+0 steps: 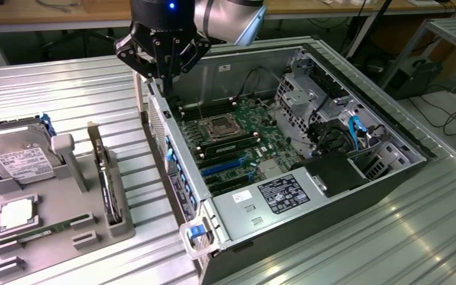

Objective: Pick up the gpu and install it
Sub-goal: 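Reach for the gpu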

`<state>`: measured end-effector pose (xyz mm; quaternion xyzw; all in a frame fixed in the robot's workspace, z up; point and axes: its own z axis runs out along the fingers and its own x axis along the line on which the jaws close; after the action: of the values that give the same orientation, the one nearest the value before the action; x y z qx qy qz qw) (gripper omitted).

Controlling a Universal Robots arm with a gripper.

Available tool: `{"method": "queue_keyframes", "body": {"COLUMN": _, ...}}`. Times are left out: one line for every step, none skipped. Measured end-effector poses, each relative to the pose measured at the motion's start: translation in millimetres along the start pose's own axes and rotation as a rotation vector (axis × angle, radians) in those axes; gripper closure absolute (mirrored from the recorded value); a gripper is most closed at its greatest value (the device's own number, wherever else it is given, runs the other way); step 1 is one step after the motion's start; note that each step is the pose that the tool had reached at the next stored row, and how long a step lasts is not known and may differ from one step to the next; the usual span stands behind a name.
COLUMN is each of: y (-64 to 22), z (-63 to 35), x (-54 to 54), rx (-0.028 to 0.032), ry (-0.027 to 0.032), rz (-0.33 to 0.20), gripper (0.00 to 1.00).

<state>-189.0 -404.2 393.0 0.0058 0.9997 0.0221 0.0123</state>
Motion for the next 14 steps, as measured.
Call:
{"method": "queue_keyframes", "body": {"y": -0.6, "z": -0.1, "x": 2.0, "rx": -0.0001, "ry": 0.0000, "rz": -0.002, "gripper": 0.89}}
{"method": "queue_keyframes", "body": {"y": -1.2, "z": -0.2, "x": 3.5, "rx": 0.0000, "ry": 0.0002, "rz": -0.003, "gripper": 0.89}}
{"method": "queue_keyframes", "body": {"y": -2.2, "z": -0.2, "x": 5.8, "rx": -0.0002, "ry": 0.0002, "rz": -0.006, "gripper": 0.89}}
{"method": "queue_keyframes", "body": {"y": -3.0, "z": -0.3, "x": 7.5, "rx": -0.0002, "ry": 0.0003, "rz": -0.007, "gripper": 0.89}}
{"method": "queue_keyframes", "body": {"y": -3.9, "z": -0.4, "x": 9.1, "rx": -0.0002, "ry": 0.0004, "rz": -0.009, "gripper": 0.89}}
{"method": "queue_keyframes", "body": {"y": -4.8, "z": -0.4, "x": 10.7, "rx": -0.0004, "ry": 0.0004, "rz": -0.011, "gripper": 0.89}}
{"method": "queue_keyframes", "body": {"y": -5.8, "z": -0.5, "x": 12.3, "rx": -0.0004, "ry": 0.0004, "rz": -0.012, "gripper": 0.89}}
{"method": "queue_keyframes", "body": {"y": -6.9, "z": -0.6, "x": 13.9, "rx": -0.0004, "ry": 0.0006, "rz": -0.014, "gripper": 0.89}}
{"method": "queue_keyframes", "body": {"y": -8.0, "z": -0.7, "x": 15.4, "rx": -0.0005, "ry": 0.0006, "rz": -0.016, "gripper": 0.89}}
{"method": "queue_keyframes", "body": {"y": -8.9, "z": -0.8, "x": 17.0, "rx": -0.0004, "ry": 0.0008, "rz": -0.017, "gripper": 0.89}}
{"method": "queue_keyframes", "body": {"y": -9.9, "z": -0.9, "x": 18.7, "rx": -0.0004, "ry": 0.0008, "rz": -0.019, "gripper": 0.89}}
{"method": "queue_keyframes", "body": {"y": -10.8, "z": -1.0, "x": 20.4, "rx": -0.0005, "ry": 0.0009, "rz": -0.020, "gripper": 0.89}}
{"method": "queue_keyframes", "body": {"y": -11.7, "z": -1.0, "x": 22.0, "rx": -0.0006, "ry": 0.0009, "rz": -0.022, "gripper": 0.89}}
{"method": "queue_keyframes", "body": {"y": -12.6, "z": -1.1, "x": 23.7, "rx": -0.0006, "ry": 0.0010, "rz": -0.024, "gripper": 0.89}}
